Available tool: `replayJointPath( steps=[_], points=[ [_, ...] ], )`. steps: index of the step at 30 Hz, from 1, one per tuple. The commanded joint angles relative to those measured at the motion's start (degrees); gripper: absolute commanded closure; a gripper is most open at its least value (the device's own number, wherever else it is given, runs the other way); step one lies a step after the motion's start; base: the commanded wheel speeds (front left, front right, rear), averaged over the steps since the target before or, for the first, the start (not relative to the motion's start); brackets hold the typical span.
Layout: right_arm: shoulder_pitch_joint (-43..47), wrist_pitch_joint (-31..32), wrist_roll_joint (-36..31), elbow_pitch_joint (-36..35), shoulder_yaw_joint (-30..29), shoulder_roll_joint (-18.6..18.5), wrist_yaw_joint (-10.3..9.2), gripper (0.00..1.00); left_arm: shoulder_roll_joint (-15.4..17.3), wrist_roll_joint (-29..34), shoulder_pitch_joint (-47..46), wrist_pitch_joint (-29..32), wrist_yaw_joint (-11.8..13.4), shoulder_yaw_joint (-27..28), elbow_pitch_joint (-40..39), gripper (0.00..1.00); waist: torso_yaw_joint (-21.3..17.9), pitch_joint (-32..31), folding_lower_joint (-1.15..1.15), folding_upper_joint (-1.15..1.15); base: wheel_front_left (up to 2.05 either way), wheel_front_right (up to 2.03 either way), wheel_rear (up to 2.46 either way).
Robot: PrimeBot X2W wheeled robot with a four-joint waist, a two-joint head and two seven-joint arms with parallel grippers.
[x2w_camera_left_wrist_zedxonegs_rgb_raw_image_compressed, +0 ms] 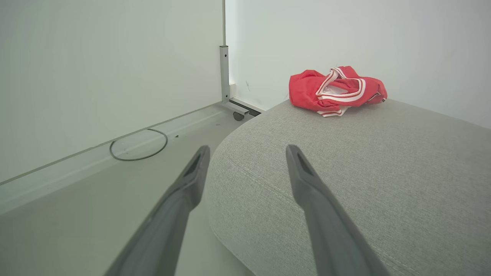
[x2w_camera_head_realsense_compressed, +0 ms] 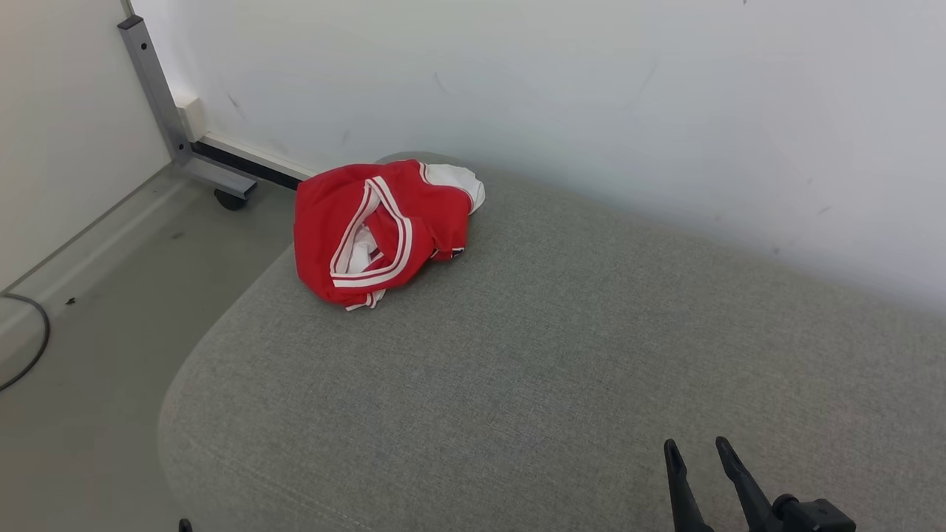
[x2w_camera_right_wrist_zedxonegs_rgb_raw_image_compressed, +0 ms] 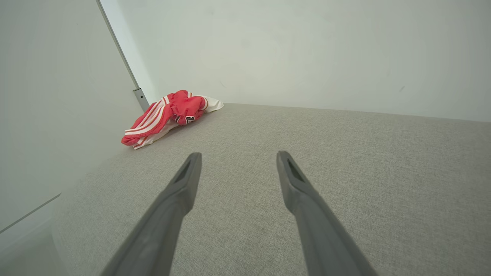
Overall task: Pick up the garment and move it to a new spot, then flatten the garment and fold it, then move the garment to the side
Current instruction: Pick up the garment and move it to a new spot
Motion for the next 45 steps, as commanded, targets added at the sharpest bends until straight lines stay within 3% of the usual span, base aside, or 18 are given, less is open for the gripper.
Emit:
replayJointPath(
  steps=[1, 13, 19, 27, 33, 45],
  points=[
    [-0.2, 0.0, 0.0, 0.0, -0.1, 0.0, -0.16, 0.0, -0.1, -0.6, 0.1, -0.2, 0.0, 0.1, 0.1, 0.0, -0.1, -0.1, 0.0, -0.01, 0.0, 0.0, 0.0],
    [0.6, 0.0, -1.6, -2.0, -0.6, 0.0, -0.16, 0.0, 0.1, -5.6, -11.1, 0.5, -2.0, -2.5, 6.4, 0.0, -2.8, 2.6, 0.0, -0.01, 0.0, 0.0, 0.0],
    [-2.9, 1.1, -3.7, -4.8, 0.4, -1.6, -0.16, 0.0, 3.0, -14.0, -26.5, 11.7, -3.0, -1.8, 10.5, 0.0, -7.7, 10.1, 0.0, -0.01, 0.0, 0.0, 0.0],
    [-8.3, 2.9, -4.6, -9.0, 3.7, -4.4, -0.16, 0.0, 7.6, -24.4, -43.6, 27.8, -2.3, 2.3, 15.1, 0.0, -14.1, 20.4, 0.0, -0.01, 0.0, 0.0, 0.0],
    [-11.0, 3.3, -5.0, -11.2, 5.3, -5.2, -0.15, 0.0, 11.8, -30.1, -53.9, 39.6, 3.1, 6.4, 16.3, 0.0, -18.0, 26.8, 0.0, -0.01, 0.0, 0.0, 0.0],
    [-14.0, 3.0, -5.6, -15.0, 6.8, -5.4, -0.15, 0.0, 16.9, -30.6, -64.3, 55.7, 13.9, 6.1, 13.1, 0.0, -22.8, 35.8, 0.0, -0.01, 0.0, 0.0, 0.0]
  ],
)
